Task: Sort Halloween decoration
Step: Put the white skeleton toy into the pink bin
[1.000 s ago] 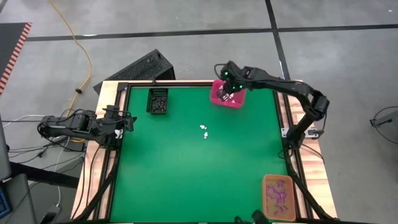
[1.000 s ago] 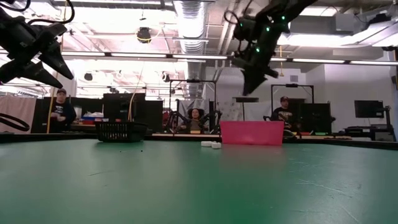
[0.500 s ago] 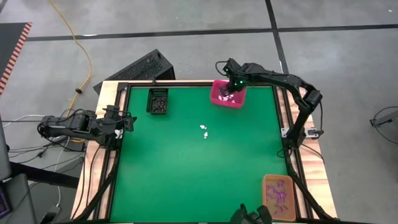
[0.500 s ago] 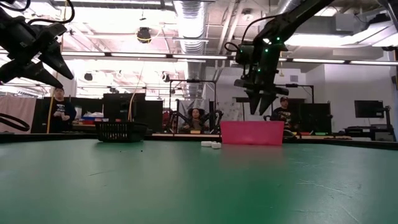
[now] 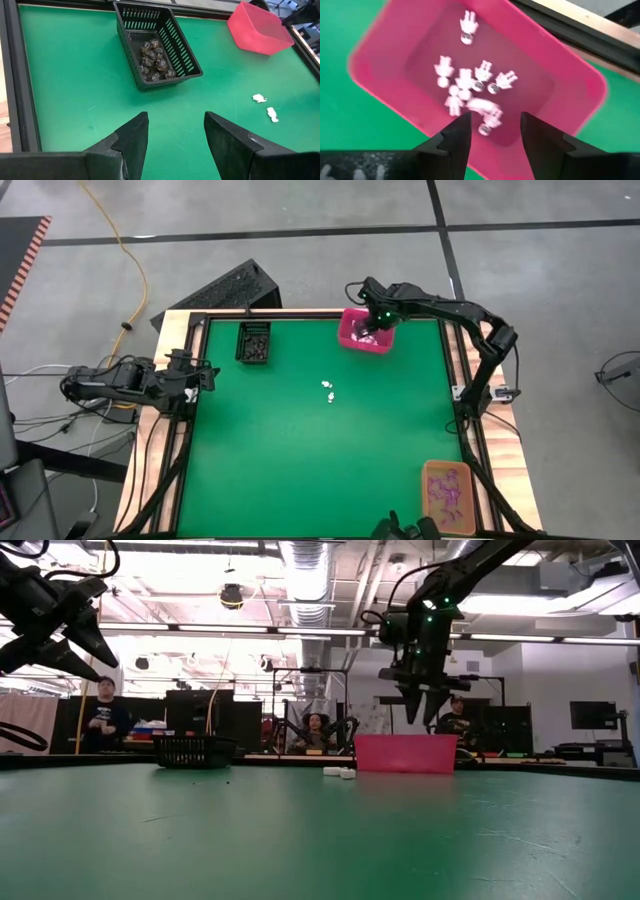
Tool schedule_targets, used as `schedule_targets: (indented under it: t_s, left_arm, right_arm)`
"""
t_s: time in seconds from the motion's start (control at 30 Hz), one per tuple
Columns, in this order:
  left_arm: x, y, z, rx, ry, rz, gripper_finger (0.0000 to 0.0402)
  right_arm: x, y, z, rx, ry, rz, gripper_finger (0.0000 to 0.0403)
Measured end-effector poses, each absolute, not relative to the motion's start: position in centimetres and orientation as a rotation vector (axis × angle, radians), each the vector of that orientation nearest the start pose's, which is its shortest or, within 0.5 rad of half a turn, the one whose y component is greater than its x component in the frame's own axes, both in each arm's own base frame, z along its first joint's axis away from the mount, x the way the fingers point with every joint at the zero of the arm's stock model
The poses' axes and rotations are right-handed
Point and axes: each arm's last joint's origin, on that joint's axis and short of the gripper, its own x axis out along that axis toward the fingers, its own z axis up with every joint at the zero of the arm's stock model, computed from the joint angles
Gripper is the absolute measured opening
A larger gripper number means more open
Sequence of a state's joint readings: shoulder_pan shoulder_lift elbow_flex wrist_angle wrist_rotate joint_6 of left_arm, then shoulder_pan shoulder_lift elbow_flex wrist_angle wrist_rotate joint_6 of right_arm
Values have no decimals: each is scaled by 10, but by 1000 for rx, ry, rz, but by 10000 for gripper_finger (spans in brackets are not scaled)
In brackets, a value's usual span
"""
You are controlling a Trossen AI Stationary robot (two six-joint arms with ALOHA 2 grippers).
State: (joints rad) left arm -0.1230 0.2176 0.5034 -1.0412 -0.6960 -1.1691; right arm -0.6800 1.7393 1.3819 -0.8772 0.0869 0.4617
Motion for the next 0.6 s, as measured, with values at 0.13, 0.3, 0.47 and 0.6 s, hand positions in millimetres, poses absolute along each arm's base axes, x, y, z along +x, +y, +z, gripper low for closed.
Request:
schedule_targets:
  t_s: [0.13,0.3,0.47,0.6]
  left_arm:
    - [48,13,225,-788,291,863,183]
    - [48,13,225,-805,284,866,183]
    - [48,13,225,-807,283,867,183]
    - [48,13,225,-808,282,867,183]
  right_arm:
    - [276,-221,246,786,965,-859,186]
    - [289,-210,248,750,953,-724,184]
    - [314,-176,249,648,967,-562,184]
    - [341,-137,253,444,942,-368,184]
